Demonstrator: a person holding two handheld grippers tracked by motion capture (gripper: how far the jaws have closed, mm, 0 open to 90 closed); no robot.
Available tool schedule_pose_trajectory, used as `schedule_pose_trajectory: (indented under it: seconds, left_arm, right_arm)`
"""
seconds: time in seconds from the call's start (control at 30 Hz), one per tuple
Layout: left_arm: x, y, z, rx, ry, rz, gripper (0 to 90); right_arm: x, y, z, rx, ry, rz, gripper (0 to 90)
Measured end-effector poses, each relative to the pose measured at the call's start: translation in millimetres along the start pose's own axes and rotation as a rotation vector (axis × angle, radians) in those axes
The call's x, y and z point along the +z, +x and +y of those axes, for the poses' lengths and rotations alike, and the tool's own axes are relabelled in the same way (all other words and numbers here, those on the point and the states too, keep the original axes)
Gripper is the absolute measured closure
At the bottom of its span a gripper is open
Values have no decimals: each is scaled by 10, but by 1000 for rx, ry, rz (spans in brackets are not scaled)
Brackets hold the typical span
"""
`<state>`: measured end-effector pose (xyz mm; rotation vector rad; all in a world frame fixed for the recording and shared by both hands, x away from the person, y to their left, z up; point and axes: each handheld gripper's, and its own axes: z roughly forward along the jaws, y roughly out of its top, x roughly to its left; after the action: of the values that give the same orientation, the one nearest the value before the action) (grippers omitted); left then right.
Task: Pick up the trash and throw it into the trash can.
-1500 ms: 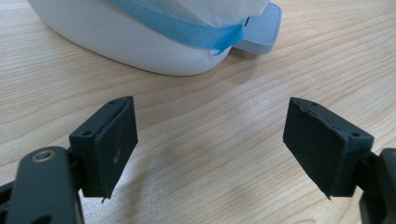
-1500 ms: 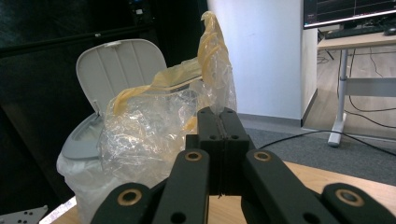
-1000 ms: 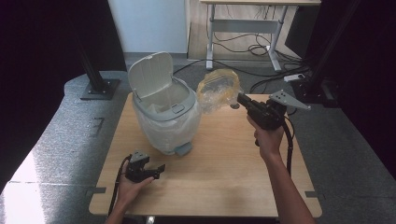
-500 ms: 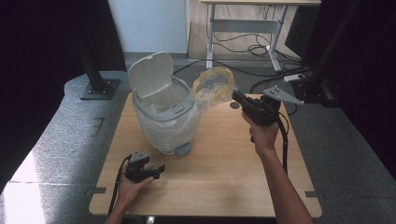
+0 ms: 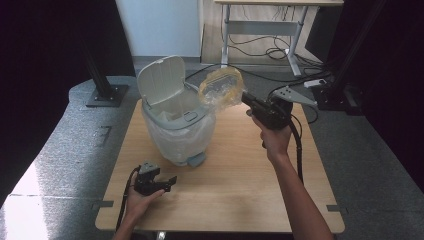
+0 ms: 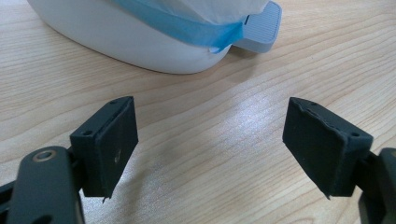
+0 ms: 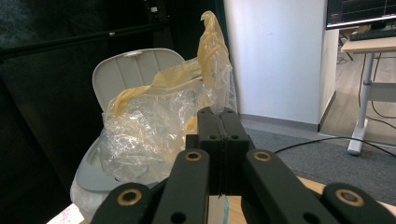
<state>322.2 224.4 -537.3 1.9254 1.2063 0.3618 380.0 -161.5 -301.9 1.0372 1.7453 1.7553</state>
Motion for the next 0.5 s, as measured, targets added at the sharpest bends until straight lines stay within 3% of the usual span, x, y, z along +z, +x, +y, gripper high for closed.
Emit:
schedule_pose_trajectory:
  seconds: [0.5]
  left_arm:
    - [7,11,-2,-1,2,0,181]
  right_arm:
    - [190,122,53,-16,8,21,898]
